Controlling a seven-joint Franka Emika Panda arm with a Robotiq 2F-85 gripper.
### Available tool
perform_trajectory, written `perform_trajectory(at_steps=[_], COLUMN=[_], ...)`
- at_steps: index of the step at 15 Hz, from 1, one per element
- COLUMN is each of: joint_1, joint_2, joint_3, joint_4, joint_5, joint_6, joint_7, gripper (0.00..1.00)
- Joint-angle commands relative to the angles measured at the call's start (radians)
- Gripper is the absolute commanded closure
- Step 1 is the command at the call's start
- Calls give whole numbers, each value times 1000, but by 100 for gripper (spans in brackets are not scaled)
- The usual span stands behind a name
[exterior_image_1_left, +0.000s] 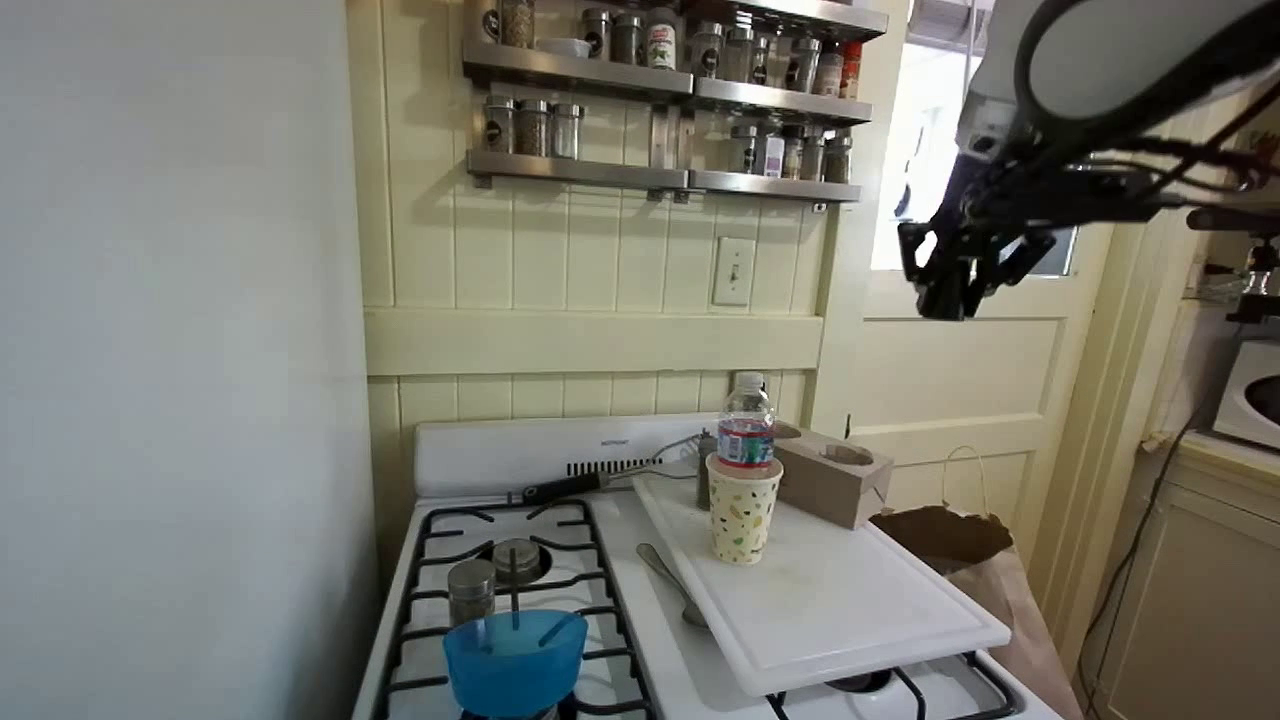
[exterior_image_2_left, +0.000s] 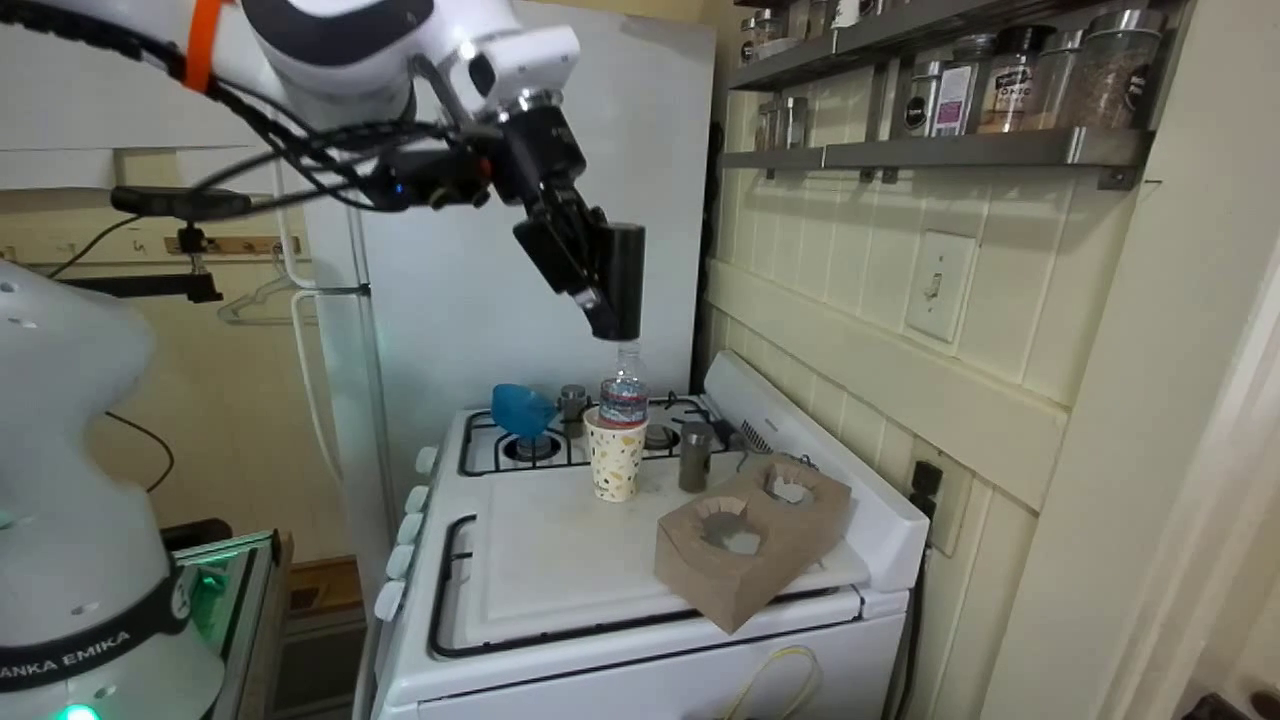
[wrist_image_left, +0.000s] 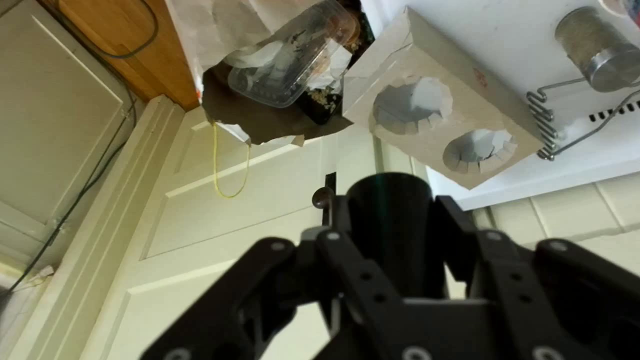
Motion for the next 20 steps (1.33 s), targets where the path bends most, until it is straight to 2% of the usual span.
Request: perform_trajectory(at_steps=[1, 3, 6, 7, 9, 10, 13, 20], joint_1=[-65, -78, -80, -80, -108, -128, -140, -63], joint_2=[-15, -28, -23, -18, 14, 38, 147, 453], joint_3=[56, 70, 72, 72, 93, 116, 150, 100], joint_4=[49, 127, 136, 135, 178, 213, 357, 684], joint_5=[56, 67, 68, 68, 34, -25, -110, -117], joint_6=[-65, -156, -166, -166, -136, -113, -69, 71], joint_7=[-57, -86, -91, -91, -65, -94, -177, -536], gripper=[55, 55, 55, 80, 80, 80, 80, 80])
